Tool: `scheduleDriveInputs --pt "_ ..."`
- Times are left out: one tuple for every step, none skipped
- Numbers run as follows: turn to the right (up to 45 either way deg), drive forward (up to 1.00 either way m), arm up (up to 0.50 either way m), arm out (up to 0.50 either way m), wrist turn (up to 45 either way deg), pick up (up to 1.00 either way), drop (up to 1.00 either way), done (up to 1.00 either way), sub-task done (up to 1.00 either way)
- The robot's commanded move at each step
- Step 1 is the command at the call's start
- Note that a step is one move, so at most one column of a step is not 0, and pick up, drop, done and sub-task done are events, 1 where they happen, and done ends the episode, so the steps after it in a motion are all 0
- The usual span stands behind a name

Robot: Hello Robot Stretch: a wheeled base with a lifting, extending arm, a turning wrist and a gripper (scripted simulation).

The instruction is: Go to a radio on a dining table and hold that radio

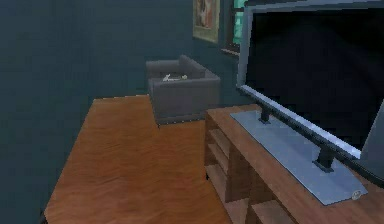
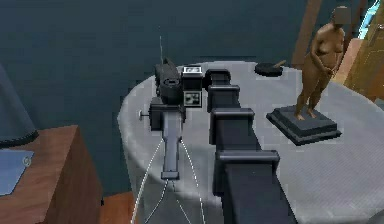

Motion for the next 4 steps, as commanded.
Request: scheduleDriveInputs --pt "0.0 0.00 0.00 0.00 45.0 0.00 0.00 0.00 0.00" --pt "0.0 0.00 0.00 0.00 45.0 0.00 0.00 0.00 0.00" --pt "0.0 0.00 0.00 0.00 45.0 0.00 0.00 0.00 0.00" --pt "0.0 0.00 0.00 0.00 30.0 0.00 0.00 0.00 0.00"
